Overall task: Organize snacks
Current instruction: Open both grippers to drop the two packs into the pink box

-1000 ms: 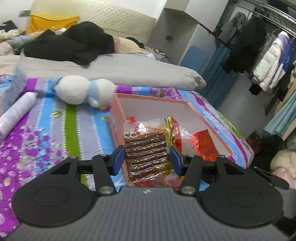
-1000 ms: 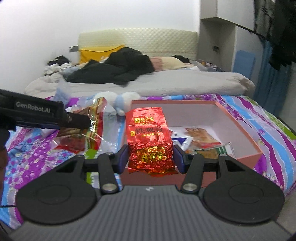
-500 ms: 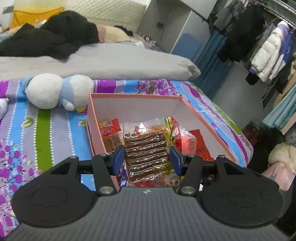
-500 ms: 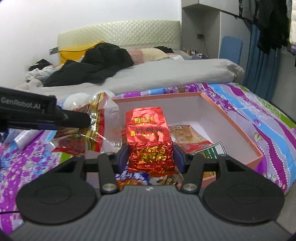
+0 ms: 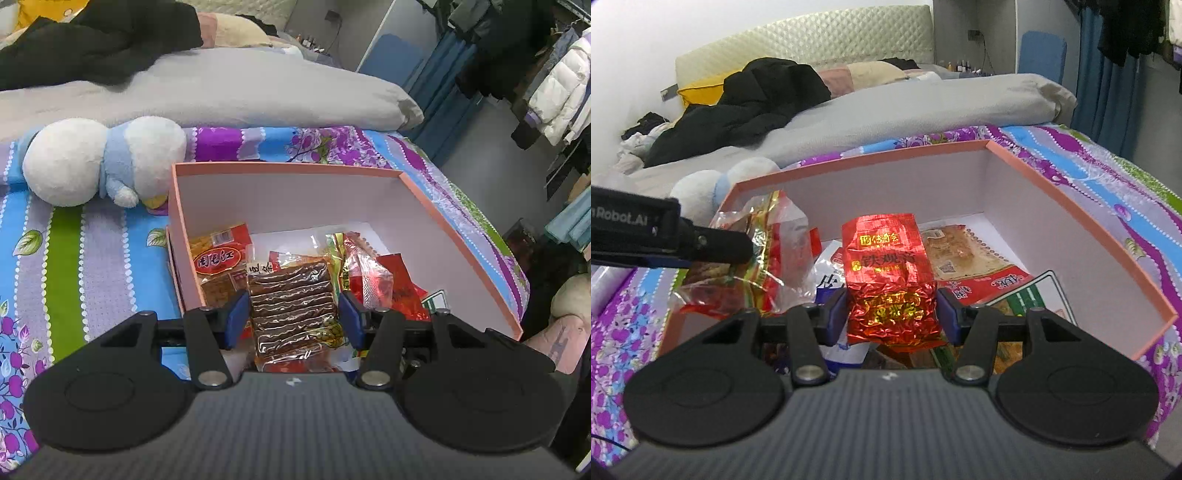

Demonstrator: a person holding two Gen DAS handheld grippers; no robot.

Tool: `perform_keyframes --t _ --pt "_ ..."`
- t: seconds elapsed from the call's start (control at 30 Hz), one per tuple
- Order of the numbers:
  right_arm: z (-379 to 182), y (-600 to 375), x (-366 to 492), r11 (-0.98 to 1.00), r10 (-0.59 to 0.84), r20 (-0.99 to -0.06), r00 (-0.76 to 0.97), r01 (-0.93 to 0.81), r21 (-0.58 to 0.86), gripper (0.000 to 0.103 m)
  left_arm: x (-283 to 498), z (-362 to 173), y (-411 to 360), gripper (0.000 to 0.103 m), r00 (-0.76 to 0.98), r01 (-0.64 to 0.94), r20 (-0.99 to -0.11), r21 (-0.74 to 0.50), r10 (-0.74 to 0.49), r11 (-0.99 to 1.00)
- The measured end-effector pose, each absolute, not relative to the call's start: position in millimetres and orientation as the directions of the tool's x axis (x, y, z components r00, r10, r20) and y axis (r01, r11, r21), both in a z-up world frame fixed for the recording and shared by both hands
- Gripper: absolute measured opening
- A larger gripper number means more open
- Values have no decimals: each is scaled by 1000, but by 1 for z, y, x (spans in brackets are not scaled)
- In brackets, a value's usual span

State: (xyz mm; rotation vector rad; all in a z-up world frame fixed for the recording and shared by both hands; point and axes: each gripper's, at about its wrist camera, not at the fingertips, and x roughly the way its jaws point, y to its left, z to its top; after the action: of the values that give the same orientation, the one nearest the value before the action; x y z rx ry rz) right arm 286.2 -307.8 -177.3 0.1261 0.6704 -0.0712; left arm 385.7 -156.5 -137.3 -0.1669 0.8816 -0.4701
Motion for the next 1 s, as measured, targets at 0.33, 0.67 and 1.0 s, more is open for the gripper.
perform_keyframes --t 0.33,0.67,1.0 --pt "-170 -311 284 984 -2 -613 790 112 142 64 375 -123 -145 76 579 314 -686 -311 -440 897" --pt "-121 -301 242 984 2 -527 850 92 152 64 323 -60 -127 76 656 341 -612 -282 -441 897" --pt "-69 -286 188 982 -17 -440 898 97 160 64 256 0 -104 76 715 369 -546 -234 -435 900"
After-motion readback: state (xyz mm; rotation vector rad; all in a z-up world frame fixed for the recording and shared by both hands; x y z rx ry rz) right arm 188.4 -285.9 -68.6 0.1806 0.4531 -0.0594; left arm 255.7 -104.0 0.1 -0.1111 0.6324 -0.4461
